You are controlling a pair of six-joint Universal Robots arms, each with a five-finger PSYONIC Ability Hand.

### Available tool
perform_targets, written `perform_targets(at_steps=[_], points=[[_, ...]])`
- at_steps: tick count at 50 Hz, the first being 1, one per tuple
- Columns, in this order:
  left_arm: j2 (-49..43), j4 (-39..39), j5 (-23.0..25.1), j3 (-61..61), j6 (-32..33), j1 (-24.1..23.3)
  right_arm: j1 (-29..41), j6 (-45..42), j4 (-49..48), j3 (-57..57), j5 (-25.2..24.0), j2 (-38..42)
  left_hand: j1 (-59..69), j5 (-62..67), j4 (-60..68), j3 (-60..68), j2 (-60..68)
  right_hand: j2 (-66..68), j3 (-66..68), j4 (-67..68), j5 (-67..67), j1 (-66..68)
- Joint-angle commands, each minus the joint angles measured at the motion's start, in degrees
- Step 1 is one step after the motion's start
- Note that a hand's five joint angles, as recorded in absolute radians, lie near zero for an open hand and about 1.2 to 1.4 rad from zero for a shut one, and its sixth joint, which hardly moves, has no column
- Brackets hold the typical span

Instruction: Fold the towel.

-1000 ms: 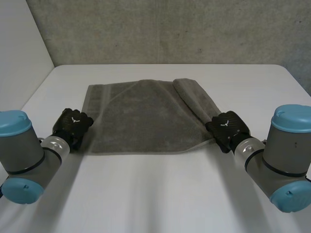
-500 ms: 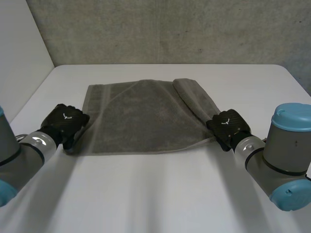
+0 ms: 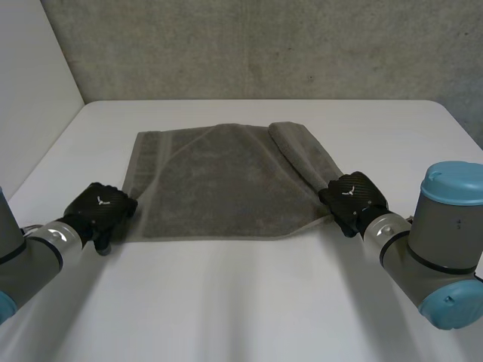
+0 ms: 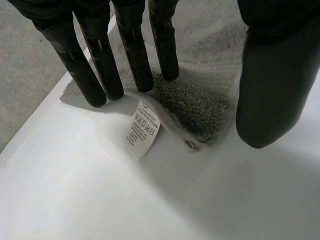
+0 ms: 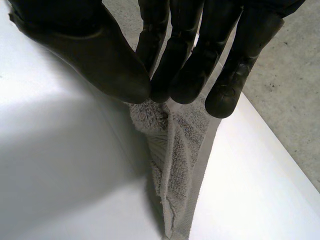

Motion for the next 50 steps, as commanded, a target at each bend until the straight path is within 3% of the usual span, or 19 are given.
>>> perform_targets(at_steps=[1,30,50], points=[[-1.9,1.6,-0.3,0.6,2.9,0.7,0.1,0.0,0.0,0.0,-0.1,0.1,-5.7,-14.7,-5.8,-5.0,-5.3,3.6,2.7,3.1,3.0,4.1],[-6.4,5.7,-0.5,3.3,3.2,0.5,0.4,0.0,0.1,0.1,-0.1,0.1,-4.0,-13.0,-4.1,-3.3,-3.7,3.6,2.7,3.1,3.0,4.1],[-7.9,6.5,-1.2,6.6,2.5,-0.3,0.4,0.0,0.1,0.0,-0.2,0.1,8.0,-1.0,7.8,8.6,8.3,3.6,2.7,3.1,3.0,4.1]])
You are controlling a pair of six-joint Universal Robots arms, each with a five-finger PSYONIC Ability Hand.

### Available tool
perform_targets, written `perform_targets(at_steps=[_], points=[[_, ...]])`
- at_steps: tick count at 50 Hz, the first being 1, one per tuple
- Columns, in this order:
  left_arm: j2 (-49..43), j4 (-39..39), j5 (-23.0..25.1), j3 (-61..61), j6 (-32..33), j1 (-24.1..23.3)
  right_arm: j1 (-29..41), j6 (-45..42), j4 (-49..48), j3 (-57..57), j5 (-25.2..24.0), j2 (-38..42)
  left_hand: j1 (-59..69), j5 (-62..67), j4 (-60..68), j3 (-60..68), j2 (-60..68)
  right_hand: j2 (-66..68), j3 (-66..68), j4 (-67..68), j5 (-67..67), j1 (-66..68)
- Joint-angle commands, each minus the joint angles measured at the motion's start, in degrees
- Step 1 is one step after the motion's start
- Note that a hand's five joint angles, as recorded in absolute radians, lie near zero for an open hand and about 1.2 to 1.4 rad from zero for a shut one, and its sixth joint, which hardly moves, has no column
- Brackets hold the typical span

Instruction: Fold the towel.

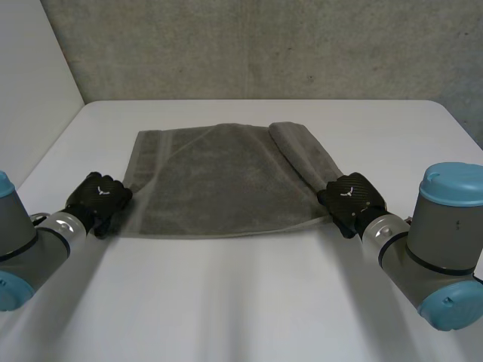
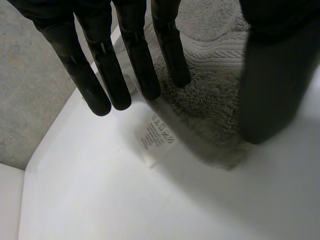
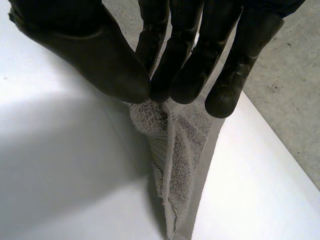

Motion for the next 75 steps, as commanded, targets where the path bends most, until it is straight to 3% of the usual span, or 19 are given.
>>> perform_targets(at_steps=[1,13,18,21,27,34,39,44,50,52,55,62,75], points=[[-0.8,0.1,-0.1,0.8,-0.3,-0.3,0.1,0.0,0.1,-0.1,-0.1,0.0,-2.3,-9.5,-2.3,-2.3,-2.3,3.6,2.7,3.1,3.0,4.1],[-1.8,0.1,-0.1,1.5,-0.4,-0.4,0.0,-0.1,0.0,-0.1,-0.1,0.0,7.8,0.6,7.8,7.8,7.8,3.6,2.7,3.1,3.0,4.1],[-1.1,0.1,-0.2,1.5,-0.6,-0.9,-0.3,0.0,-0.1,-0.2,0.2,0.0,19.1,11.8,19.0,19.1,19.1,3.6,2.7,3.1,3.0,4.1],[-0.9,0.1,-0.9,1.5,-0.8,-1.5,-0.4,-0.1,0.0,-0.2,0.4,0.0,32.0,24.7,31.9,32.0,32.0,3.6,2.7,3.1,3.0,4.1],[1.0,0.1,-1.8,1.5,-2.4,-1.7,-0.5,0.0,-0.1,-0.5,0.5,-0.3,32.0,24.8,32.0,32.0,32.0,3.6,2.7,3.1,3.0,4.1],[5.3,-0.2,-2.2,0.4,-9.2,-2.0,-0.9,0.0,1.1,-0.9,0.5,-3.1,32.0,24.8,32.0,32.0,32.0,3.6,2.7,3.1,3.0,4.1],[9.1,-0.6,-3.5,-1.2,-12.6,-1.7,-3.3,-0.4,9.0,-1.7,-0.3,-6.2,32.0,24.8,32.0,32.0,32.0,3.6,2.7,3.1,3.0,4.1],[11.0,-1.6,-4.8,-1.9,-16.0,-1.7,-4.6,-0.6,21.9,-5.1,-4.7,-6.0,32.0,24.8,32.0,32.0,32.0,3.6,2.7,3.1,3.0,4.1],[11.1,-3.3,-5.8,-2.7,-17.8,-2.0,-6.3,0.6,20.7,-5.3,-5.7,-5.8,32.0,24.8,32.0,32.0,32.0,2.2,1.3,1.7,1.6,2.6],[10.9,-3.3,-5.8,-2.7,-17.8,-2.0,-6.3,1.2,16.1,-4.2,-5.4,-4.8,32.0,24.8,32.0,32.0,32.0,-23.5,-24.4,-24.0,-24.1,-23.0],[10.5,-3.1,-5.9,-2.7,-17.9,-1.9,-6.8,1.6,14.0,-3.7,-5.2,-4.0,32.0,24.8,32.0,32.0,32.0,-25.7,-26.6,-26.3,-26.3,-25.3],[10.6,-3.2,-5.9,-2.7,-17.9,-1.8,-8.6,3.7,10.4,0.2,-5.2,-3.3,32.0,24.8,32.0,32.0,32.0,-52.6,-53.5,-53.1,-53.2,-52.2],[10.9,-3.1,-5.9,-2.6,-18.0,-1.7,-13.1,6.0,6.2,7.6,-7.1,-7.1,32.0,24.8,32.0,32.0,32.0,-54.9,-55.7,-55.4,-55.4,-54.4]])
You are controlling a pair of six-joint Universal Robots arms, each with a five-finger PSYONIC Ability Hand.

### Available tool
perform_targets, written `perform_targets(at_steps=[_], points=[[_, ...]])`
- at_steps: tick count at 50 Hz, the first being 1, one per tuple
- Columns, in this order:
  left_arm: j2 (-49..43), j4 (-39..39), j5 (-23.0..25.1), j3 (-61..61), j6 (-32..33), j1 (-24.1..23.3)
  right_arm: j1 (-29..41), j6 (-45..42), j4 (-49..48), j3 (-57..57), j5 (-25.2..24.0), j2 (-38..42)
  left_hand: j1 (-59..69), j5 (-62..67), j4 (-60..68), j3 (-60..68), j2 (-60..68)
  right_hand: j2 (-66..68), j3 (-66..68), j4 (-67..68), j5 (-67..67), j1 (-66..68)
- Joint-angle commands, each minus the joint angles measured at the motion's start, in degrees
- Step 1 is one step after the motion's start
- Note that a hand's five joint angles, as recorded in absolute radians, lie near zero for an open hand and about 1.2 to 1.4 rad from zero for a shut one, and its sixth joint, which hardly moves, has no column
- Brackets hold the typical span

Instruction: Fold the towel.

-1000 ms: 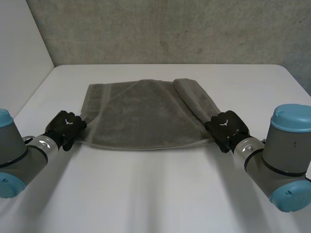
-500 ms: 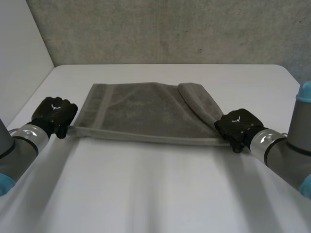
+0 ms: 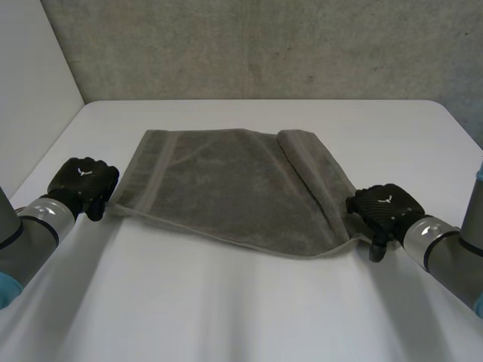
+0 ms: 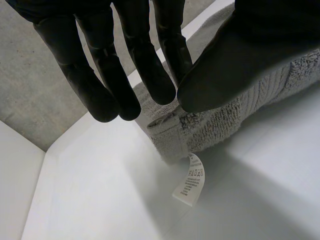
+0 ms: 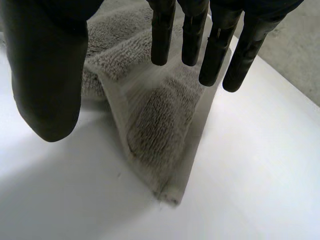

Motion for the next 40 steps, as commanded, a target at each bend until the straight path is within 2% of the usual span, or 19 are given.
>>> perform_targets(at_steps=[1,7,12,19,24,32,34,35,36,40], points=[[-0.1,0.1,0.0,0.1,0.0,0.1,-2.6,0.6,-3.5,3.1,-1.4,-1.7,-4.2,-15.6,-7.2,-8.5,-6.9,-1.9,-1.6,-1.4,0.7,-1.7],[0.1,0.1,0.0,0.2,0.0,0.4,-2.6,1.9,-4.8,2.3,-1.4,0.2,-4.2,-15.6,-7.2,-8.5,-6.9,1.5,1.8,1.9,4.0,1.6],[0.2,0.1,0.0,0.2,-0.1,0.4,-2.3,3.3,-5.9,-0.1,-0.9,5.4,-4.2,-15.6,-7.2,-8.5,-6.9,9.2,9.5,9.7,11.8,9.4],[0.2,0.2,0.0,0.3,-0.8,0.4,-2.2,3.4,-5.9,-1.0,-0.9,6.9,-4.2,-15.6,-7.2,-8.5,-6.9,9.6,9.8,10.0,12.1,9.7],[0.2,0.2,0.0,0.3,-0.8,0.4,-2.1,3.5,-6.3,-1.4,-0.9,6.9,-4.2,-15.6,-7.2,-8.5,-6.9,14.4,14.7,14.9,17.0,14.6],[0.2,0.2,0.0,0.3,-0.9,0.4,-1.6,7.9,-6.9,-3.8,-0.8,7.2,-4.2,-15.6,-7.2,-8.5,-6.9,34.0,34.2,34.4,36.5,34.1],[0.2,0.1,0.0,0.3,-0.9,0.4,-1.2,9.3,-7.0,-4.5,-0.8,7.7,-4.2,-15.6,-7.2,-8.5,-6.9,47.8,48.1,48.3,50.4,48.0],[0.2,0.1,0.0,0.2,-0.9,0.4,-1.2,9.3,-7.0,-4.5,-0.8,7.7,-4.2,-15.6,-7.2,-8.5,-6.9,47.9,48.2,48.4,50.5,48.1],[0.2,0.1,0.0,0.2,-0.9,0.4,-0.9,9.3,-7.0,-4.5,-0.8,7.8,-4.2,-15.6,-7.2,-8.5,-6.9,54.2,54.5,54.7,56.8,54.4],[0.3,0.1,-0.1,0.3,-0.9,0.5,-0.6,9.4,-7.1,-4.8,-0.7,7.8,-4.2,-15.6,-7.2,-8.5,-6.9,56.1,56.4,56.6,58.6,56.2]])
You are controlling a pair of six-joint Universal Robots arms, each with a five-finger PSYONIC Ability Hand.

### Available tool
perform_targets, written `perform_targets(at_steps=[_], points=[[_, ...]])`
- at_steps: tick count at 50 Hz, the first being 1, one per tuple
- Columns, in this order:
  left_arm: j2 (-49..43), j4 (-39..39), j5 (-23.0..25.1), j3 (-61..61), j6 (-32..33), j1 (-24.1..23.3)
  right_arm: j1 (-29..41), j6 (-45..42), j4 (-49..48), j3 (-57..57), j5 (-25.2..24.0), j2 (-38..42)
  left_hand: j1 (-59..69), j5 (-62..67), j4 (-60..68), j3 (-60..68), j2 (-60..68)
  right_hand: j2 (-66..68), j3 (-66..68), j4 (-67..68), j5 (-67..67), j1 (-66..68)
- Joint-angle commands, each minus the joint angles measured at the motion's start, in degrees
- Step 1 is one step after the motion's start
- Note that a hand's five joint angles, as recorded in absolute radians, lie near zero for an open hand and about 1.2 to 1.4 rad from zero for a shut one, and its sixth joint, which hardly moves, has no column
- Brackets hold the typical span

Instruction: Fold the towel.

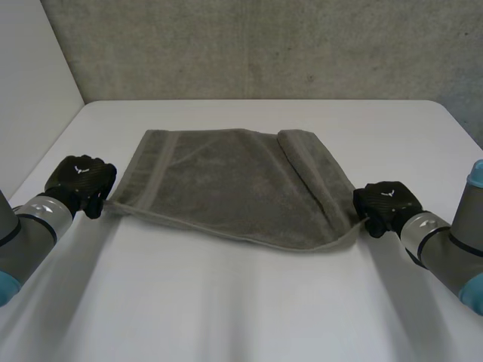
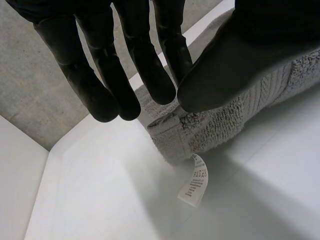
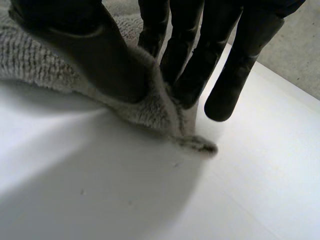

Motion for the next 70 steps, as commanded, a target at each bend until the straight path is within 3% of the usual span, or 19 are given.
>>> perform_targets(at_steps=[1,8,17,22,24,32,38,42,44,46,55,70], points=[[0.1,0.0,-0.1,0.0,0.0,0.1,0.7,1.1,-0.2,-1.0,0.3,0.3,-4.2,-15.6,-7.2,-8.5,-6.9,5.3,5.6,5.6,5.0,4.6],[1.1,-0.2,-0.1,-0.1,0.0,0.0,-0.3,0.1,-0.2,-2.2,2.7,-3.6,-4.2,-15.6,-7.2,-8.5,-6.9,5.3,5.6,5.6,5.0,4.6],[10.1,-1.1,-3.8,-0.4,-4.1,-0.7,-4.6,-6.5,1.6,-0.7,3.7,-25.3,-4.2,-15.6,-7.2,-8.5,-6.9,5.3,5.6,5.6,5.0,4.6],[16.0,-5.0,-4.8,-1.6,-6.6,-0.7,-7.1,-13.4,11.3,-0.1,2.8,-34.5,-4.2,-15.6,-7.2,-8.5,-6.9,5.3,5.6,5.6,5.0,4.6],[17.7,-6.9,-4.8,-2.2,-6.9,-0.7,-7.3,-19.0,20.6,0.1,1.5,-37.0,-4.2,-15.6,-7.2,-8.5,-6.9,5.3,5.6,5.6,5.0,4.6],[22.3,-13.1,-4.9,-5.3,-6.9,-1.1,-8.0,-29.1,33.5,2.3,0.4,-37.8,-4.2,-15.6,-7.2,-8.5,-6.9,5.3,5.6,5.6,5.0,4.6],[20.9,-13.6,-5.1,-6.5,-6.8,-2.3,-8.2,-29.8,33.4,2.8,0.3,-36.9,-4.2,-15.6,-7.2,-8.5,-6.9,5.3,5.6,5.6,5.0,4.6],[18.3,-13.1,-4.3,-7.1,-6.7,-3.3,-8.0,-29.3,32.6,3.0,-1.1,-31.3,-4.2,-15.6,-7.2,-8.5,-6.9,5.3,5.6,5.6,5.0,4.6],[14.2,-12.5,-3.9,-6.9,-6.6,-6.1,-7.7,-29.3,31.8,3.0,-1.7,-29.8,-49.4,-60.8,-52.4,-53.6,-52.1,5.3,5.6,5.6,5.0,4.6],[12.3,-11.7,-3.9,-6.7,-6.6,-7.9,-7.5,-29.2,30.8,3.2,-1.8,-28.8,-53.8,-65.2,-56.7,-58.0,-56.5,5.3,5.6,5.6,5.0,4.6],[4.1,-2.6,-4.9,-6.4,-6.2,-16.2,-7.6,-25.6,25.0,3.4,-1.7,-25.6,-53.8,-65.2,-56.8,-58.1,-56.5,5.3,5.6,5.6,5.0,4.6],[-8.2,-2.0,-4.9,2.4,-5.9,-18.6,-8.0,-25.0,21.6,4.6,-1.8,-24.1,-48.3,-59.6,-51.2,-52.5,-51.0,5.3,5.6,5.6,5.0,4.6]])
